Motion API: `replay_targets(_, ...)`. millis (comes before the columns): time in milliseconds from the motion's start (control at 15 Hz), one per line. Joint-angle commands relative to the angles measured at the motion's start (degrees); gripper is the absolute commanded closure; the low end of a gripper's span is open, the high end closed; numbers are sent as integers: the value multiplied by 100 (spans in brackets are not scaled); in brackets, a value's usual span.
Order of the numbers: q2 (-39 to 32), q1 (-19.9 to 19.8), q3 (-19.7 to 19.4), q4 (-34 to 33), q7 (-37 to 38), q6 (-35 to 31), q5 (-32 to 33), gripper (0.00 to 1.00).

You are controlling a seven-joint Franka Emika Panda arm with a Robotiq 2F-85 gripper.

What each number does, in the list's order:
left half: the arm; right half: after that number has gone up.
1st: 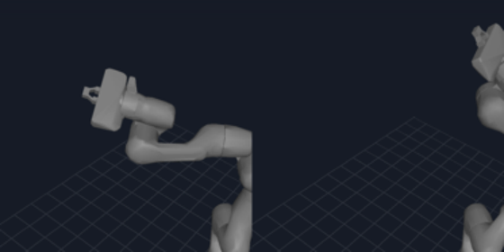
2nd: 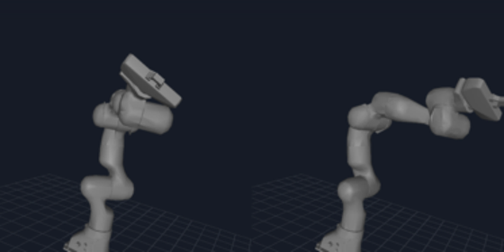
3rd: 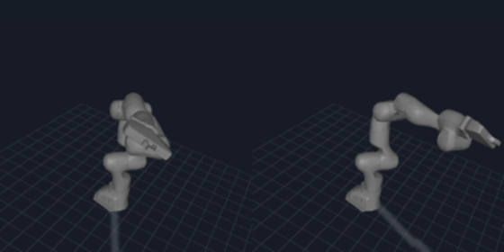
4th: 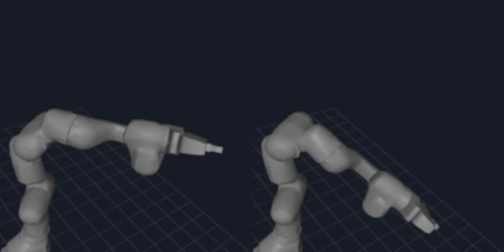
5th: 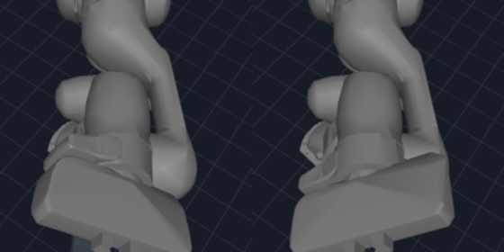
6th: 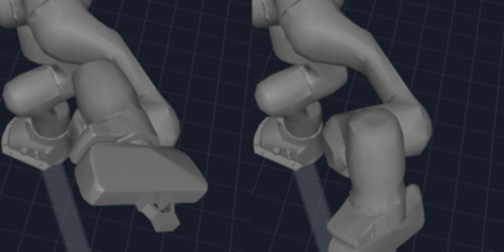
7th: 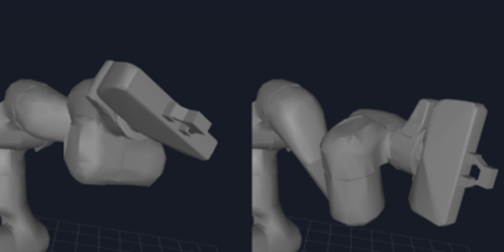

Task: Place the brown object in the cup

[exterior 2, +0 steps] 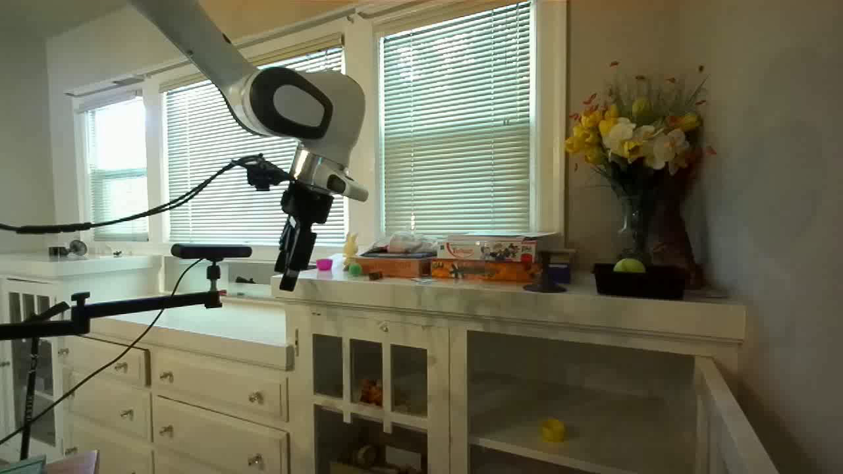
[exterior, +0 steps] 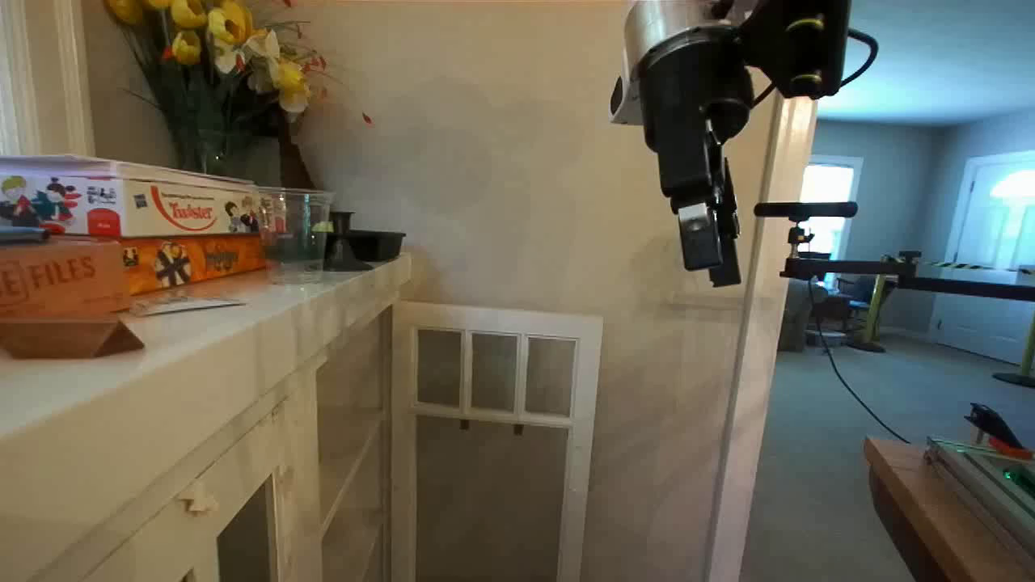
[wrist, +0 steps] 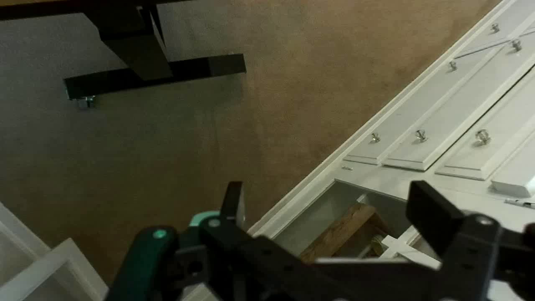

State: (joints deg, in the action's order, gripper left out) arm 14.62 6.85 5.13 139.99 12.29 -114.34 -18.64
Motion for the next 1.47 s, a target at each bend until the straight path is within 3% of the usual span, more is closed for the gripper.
replay_targets(0,1,-47,41,-11,-7,20,-6,0)
replay_targets(467,1,-47,41,-11,-7,20,-6,0)
replay_targets(1400,-1230,232,366,-1141,-1738,-2208,801,0)
